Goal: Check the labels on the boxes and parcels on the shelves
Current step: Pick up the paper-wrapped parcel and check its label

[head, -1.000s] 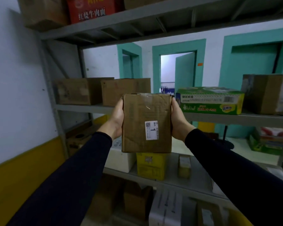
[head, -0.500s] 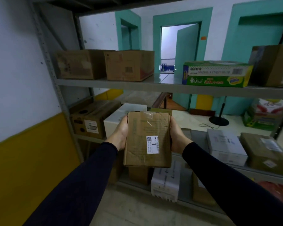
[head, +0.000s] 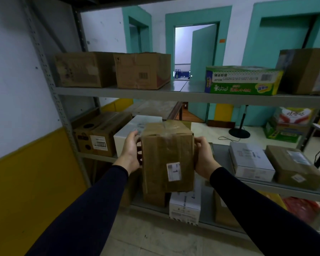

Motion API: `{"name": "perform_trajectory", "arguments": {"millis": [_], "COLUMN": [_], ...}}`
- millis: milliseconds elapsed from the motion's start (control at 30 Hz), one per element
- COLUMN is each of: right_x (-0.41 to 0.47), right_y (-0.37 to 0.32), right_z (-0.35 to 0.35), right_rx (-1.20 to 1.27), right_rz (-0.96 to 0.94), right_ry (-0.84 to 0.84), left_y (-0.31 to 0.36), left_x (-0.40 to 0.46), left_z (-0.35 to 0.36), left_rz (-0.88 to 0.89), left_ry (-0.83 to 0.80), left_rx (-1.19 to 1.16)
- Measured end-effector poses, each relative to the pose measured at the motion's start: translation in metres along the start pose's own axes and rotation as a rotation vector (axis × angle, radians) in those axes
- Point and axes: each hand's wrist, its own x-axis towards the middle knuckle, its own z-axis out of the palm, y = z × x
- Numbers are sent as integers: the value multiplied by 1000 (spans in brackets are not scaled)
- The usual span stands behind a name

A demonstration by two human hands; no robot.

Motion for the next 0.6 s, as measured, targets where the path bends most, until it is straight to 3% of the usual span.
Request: {"name": "perform_trajectory", "arguments": {"millis": [167, 333, 600], "right_x": [-4, -5, -7], "right_y": [-14, -15, -14], "right_z": [5, 6, 6], "right_rx": [-41, -287, -328], "right_rz": [-21, -61, -81], "right_ry": [-34, -82, -80], "left_y": [9, 5, 3], "left_x": [-5, -7, -7], "left_z": [3, 3, -3], "left_rz": [1, 95, 142], "left_ry": [-58, -136, -154], "left_rx": [202, 243, 222]}}
